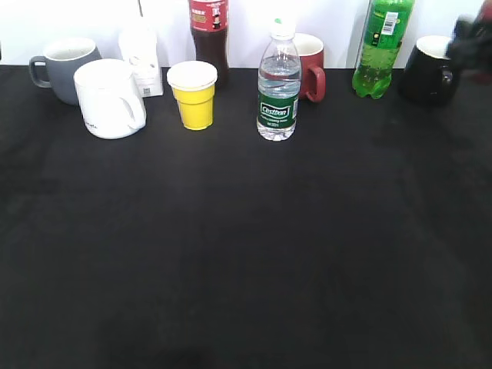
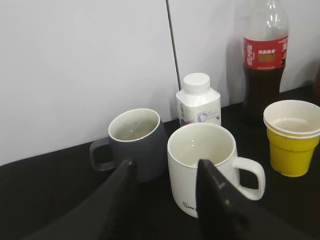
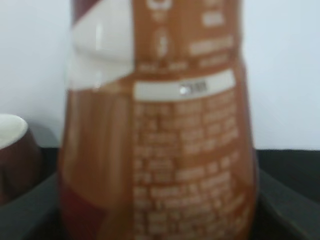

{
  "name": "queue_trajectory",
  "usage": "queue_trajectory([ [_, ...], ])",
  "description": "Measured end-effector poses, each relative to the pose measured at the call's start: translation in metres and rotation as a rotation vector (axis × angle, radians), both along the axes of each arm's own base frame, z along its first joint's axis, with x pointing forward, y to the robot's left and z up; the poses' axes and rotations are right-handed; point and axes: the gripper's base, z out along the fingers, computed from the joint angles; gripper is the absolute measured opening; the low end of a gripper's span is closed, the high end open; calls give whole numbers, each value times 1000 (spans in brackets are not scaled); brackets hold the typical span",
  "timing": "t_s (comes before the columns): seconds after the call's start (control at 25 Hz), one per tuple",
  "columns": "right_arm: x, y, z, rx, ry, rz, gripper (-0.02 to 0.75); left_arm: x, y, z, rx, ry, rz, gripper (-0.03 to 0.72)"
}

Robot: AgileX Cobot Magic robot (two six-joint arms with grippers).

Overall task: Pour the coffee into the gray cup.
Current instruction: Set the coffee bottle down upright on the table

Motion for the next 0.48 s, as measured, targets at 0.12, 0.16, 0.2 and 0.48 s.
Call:
queue_trajectory([
  [0.12, 19, 4, -44, -16, 20, 20, 527, 0, 0, 0, 0, 2, 1, 302],
  [0.16, 27, 6, -57, -10, 28, 32, 527, 0, 0, 0, 0, 3, 1, 302],
  [0.2, 36, 9, -67, -1, 34, 47, 527, 0, 0, 0, -1, 3, 1, 302],
  [0.48, 72, 69, -95, 4, 33, 265, 527, 0, 0, 0, -1, 4, 2, 302],
])
